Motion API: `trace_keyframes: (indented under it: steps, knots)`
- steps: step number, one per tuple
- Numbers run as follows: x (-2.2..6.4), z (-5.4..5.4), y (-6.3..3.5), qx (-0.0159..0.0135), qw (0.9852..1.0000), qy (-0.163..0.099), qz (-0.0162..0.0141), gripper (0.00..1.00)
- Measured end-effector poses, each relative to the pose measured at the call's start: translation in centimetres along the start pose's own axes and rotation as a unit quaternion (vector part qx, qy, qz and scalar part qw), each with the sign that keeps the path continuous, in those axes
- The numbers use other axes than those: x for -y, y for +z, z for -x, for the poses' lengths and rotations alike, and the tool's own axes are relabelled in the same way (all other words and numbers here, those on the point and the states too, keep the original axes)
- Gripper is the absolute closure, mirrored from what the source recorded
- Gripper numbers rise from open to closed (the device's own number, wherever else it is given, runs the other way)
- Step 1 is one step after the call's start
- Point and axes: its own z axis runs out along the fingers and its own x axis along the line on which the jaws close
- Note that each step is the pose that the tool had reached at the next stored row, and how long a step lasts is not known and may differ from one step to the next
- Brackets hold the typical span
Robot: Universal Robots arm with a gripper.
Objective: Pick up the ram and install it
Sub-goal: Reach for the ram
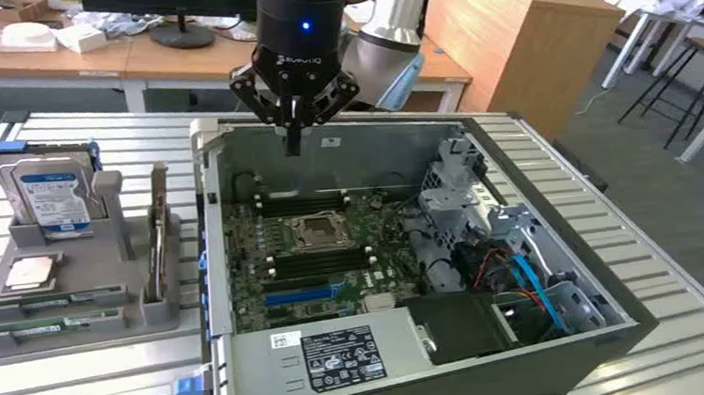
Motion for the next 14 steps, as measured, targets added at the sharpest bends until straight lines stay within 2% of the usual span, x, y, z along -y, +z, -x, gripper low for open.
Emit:
trace_keyframes:
  steps: [14]
  knots:
    - [0.01, -0.14, 0.0, 0.0, 1.0, 0.0, 0.0, 0.9]
